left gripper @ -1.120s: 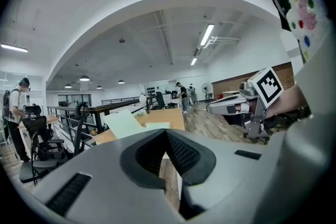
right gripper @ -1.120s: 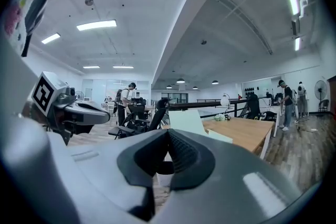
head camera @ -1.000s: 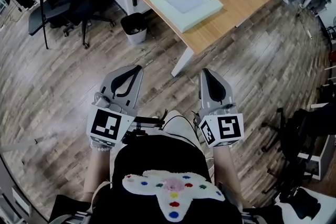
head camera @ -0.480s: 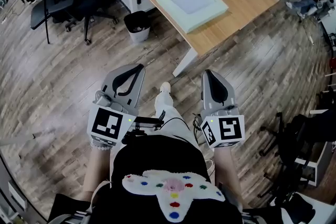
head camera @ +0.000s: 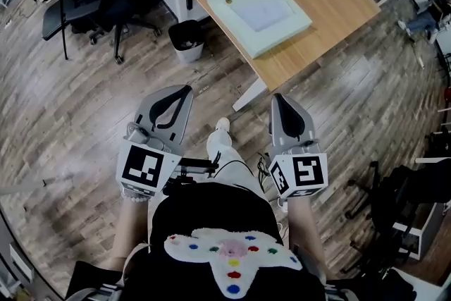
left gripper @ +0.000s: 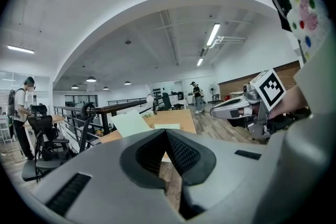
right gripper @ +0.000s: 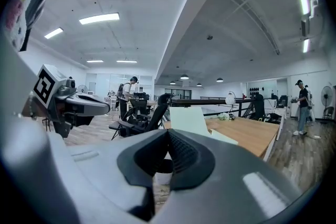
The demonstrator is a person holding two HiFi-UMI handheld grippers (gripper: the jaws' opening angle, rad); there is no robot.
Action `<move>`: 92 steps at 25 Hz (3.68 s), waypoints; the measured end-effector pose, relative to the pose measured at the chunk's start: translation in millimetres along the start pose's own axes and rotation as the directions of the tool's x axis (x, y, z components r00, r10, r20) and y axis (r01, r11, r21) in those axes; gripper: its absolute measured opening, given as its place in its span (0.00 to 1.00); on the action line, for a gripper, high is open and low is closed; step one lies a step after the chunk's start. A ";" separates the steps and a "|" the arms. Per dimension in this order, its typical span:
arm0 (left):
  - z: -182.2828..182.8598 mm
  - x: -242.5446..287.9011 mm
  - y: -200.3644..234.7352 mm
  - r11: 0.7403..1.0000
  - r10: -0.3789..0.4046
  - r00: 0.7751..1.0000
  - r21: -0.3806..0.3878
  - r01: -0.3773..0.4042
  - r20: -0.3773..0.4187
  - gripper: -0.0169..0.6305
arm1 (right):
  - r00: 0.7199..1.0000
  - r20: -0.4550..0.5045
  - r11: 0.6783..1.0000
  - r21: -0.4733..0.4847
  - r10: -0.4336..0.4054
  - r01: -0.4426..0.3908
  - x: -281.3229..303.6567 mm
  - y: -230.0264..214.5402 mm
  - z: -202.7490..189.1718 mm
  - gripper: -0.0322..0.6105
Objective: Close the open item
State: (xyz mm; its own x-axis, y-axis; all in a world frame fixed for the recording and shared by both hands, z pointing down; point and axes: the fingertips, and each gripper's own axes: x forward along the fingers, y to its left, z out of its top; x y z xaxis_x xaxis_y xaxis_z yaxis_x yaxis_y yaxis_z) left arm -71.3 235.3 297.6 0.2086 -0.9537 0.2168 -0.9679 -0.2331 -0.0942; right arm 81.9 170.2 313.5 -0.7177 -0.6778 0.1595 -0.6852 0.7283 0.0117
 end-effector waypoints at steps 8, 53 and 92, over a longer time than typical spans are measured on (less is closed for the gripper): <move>6.2 45.8 27.5 0.999 0.035 0.999 0.001 -0.035 -0.008 0.04 | 0.999 -0.003 0.999 0.002 0.043 -0.043 54.6 -27.6 4.4 0.06; 26.7 272.2 114.7 1.000 0.021 0.996 -0.020 -0.023 -0.087 0.04 | 0.987 -0.155 0.990 0.127 -0.033 0.053 220.0 -193.2 -30.5 0.12; -96.0 408.3 283.1 0.910 -0.078 0.972 -0.414 -0.022 -0.224 0.35 | 0.863 -0.418 0.842 0.322 -0.284 0.433 264.7 -189.5 -137.0 0.41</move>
State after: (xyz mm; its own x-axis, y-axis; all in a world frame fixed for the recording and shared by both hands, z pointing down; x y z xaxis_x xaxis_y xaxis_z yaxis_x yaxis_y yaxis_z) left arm -273.6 -201.9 452.7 0.2472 -0.8657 0.4353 -0.9434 -0.1125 0.3120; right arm 38.7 -133.3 488.7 -0.3732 -0.7495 0.5468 -0.9275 0.2872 -0.2394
